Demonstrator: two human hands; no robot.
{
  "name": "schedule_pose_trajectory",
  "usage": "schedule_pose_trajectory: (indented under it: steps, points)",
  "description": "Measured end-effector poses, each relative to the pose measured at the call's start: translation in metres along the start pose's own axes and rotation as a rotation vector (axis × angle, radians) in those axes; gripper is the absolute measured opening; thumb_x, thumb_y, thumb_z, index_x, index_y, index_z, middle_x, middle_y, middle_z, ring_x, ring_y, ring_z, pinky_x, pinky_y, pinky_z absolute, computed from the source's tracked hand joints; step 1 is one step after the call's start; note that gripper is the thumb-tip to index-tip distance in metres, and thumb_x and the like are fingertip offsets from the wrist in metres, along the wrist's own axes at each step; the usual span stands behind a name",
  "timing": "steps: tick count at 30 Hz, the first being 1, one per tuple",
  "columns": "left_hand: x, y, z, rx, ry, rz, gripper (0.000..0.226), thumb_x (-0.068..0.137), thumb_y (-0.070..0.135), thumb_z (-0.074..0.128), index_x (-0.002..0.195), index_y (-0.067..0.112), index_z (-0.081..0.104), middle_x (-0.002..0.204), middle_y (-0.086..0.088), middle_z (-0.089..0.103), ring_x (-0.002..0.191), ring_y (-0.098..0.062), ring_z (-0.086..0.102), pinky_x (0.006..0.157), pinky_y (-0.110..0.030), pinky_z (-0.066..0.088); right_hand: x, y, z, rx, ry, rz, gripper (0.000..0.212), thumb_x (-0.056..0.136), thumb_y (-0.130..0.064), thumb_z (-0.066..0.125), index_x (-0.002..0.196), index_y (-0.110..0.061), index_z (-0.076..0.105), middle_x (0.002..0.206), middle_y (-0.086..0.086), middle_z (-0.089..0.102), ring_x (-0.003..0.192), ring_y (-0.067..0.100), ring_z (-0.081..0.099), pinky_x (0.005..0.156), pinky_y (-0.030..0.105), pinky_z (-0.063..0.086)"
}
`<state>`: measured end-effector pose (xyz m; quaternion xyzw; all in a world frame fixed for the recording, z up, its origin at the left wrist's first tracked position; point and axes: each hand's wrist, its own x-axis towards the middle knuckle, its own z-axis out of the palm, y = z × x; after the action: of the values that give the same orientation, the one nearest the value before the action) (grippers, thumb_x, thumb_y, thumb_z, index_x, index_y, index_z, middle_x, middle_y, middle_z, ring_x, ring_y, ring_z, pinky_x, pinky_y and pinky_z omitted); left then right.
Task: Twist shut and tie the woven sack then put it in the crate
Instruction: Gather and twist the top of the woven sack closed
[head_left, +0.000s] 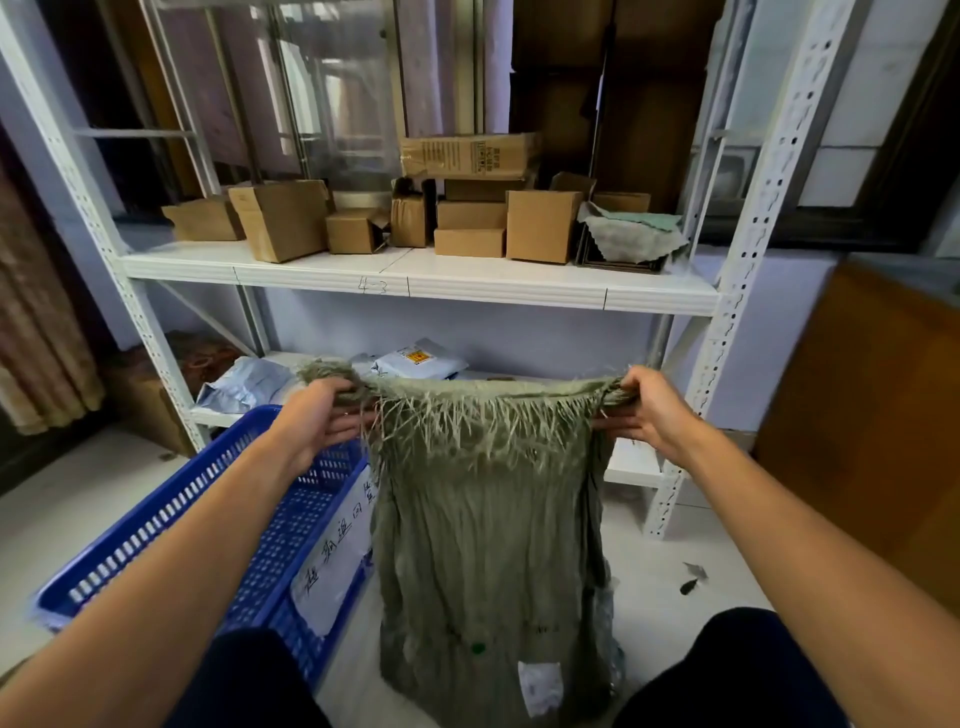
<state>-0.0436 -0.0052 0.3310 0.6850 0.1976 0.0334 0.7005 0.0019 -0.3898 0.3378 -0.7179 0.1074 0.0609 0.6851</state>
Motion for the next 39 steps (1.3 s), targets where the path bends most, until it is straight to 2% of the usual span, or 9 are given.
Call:
schedule_pose_trajectory:
  steps: [3,7,12,18,24,28,31,35,39]
  points:
    - [0.005,-0.001,0.006,0.210,-0.014,0.102,0.017,0.090,0.006,0.052,0.099,0.008,0.066,0.101,-0.014,0.077,0.091,-0.026,0.073,0.068,-0.034,0.057,0.005,0.005,0.002,-0.108,-0.010,-0.056,0.020,0.084,0.005,0.037,0.085,-0.002,0.055,0.095,0.021,0.067,0.087,0.035,0.068,0.091,0.044,0.055]
    - [0.003,-0.009,0.014,0.881,0.199,0.406,0.007,0.088,0.004,0.056,0.081,0.005,0.058,0.080,-0.014,0.064,0.079,-0.036,0.060,0.066,-0.036,0.044,0.003,0.015,0.003,-0.737,0.053,-0.276,0.028,0.099,-0.008,0.048,0.071,-0.008,0.052,0.069,0.009,0.051,0.064,0.021,0.049,0.060,0.032,0.036]
    - [0.001,-0.011,0.010,1.012,0.339,0.446,0.012,0.089,0.011,0.063,0.086,-0.001,0.063,0.091,-0.028,0.071,0.085,-0.046,0.064,0.068,-0.042,0.047,0.007,0.021,-0.004,-1.030,0.182,-0.450,0.035,0.095,-0.022,0.062,0.065,-0.011,0.049,0.058,0.006,0.049,0.058,0.025,0.054,0.053,0.033,0.041]
    - [-0.005,-0.010,0.001,1.074,0.329,0.485,0.027,0.089,0.032,0.069,0.089,0.006,0.071,0.096,-0.021,0.075,0.087,-0.041,0.067,0.066,-0.036,0.042,-0.002,0.018,-0.004,-1.287,0.228,-0.561,0.028,0.093,-0.028,0.066,0.116,-0.011,0.061,0.100,0.010,0.070,0.090,0.034,0.068,0.080,0.045,0.058]
    - [-0.019,-0.009,0.019,1.085,0.293,0.549,0.016,0.089,0.024,0.065,0.088,0.013,0.054,0.091,-0.019,0.070,0.086,-0.041,0.064,0.067,-0.037,0.041,-0.007,0.011,0.007,-1.480,0.167,-0.527,0.053,0.084,-0.019,0.058,0.135,-0.011,0.050,0.086,0.012,0.066,0.086,0.034,0.067,0.073,0.038,0.051]
    - [-0.021,-0.005,0.020,1.142,0.213,0.435,0.012,0.087,0.023,0.058,0.080,0.013,0.057,0.077,-0.007,0.070,0.063,-0.023,0.059,0.063,-0.032,0.045,-0.012,0.007,0.011,-1.333,0.130,-0.371,0.008,0.082,-0.015,0.052,0.075,-0.011,0.055,0.070,0.008,0.062,0.073,0.030,0.066,0.064,0.033,0.050]
    - [-0.022,-0.003,0.021,0.975,0.099,0.271,0.031,0.087,0.011,0.048,0.064,0.007,0.069,0.053,-0.006,0.072,0.049,-0.018,0.070,0.062,-0.031,0.059,-0.016,0.008,0.011,-0.951,0.074,-0.196,0.020,0.084,-0.007,0.047,0.076,-0.003,0.064,0.057,0.011,0.072,0.053,0.029,0.072,0.060,0.040,0.064]
    - [-0.020,-0.004,0.021,0.452,0.011,0.081,0.026,0.095,0.000,0.042,0.096,-0.007,0.067,0.063,-0.022,0.072,0.054,-0.034,0.071,0.064,-0.054,0.064,-0.017,0.012,0.010,-0.456,0.037,-0.067,0.030,0.086,-0.001,0.041,0.088,0.012,0.068,0.061,0.019,0.073,0.058,0.037,0.074,0.067,0.050,0.065]
    - [-0.024,-0.009,0.025,0.271,0.007,0.008,0.033,0.102,0.006,0.033,0.097,-0.003,0.064,0.069,-0.016,0.077,0.057,-0.030,0.075,0.065,-0.044,0.063,-0.016,0.015,0.013,-0.227,-0.010,-0.038,0.029,0.091,-0.002,0.040,0.102,0.007,0.065,0.065,0.015,0.072,0.057,0.031,0.072,0.060,0.040,0.064]
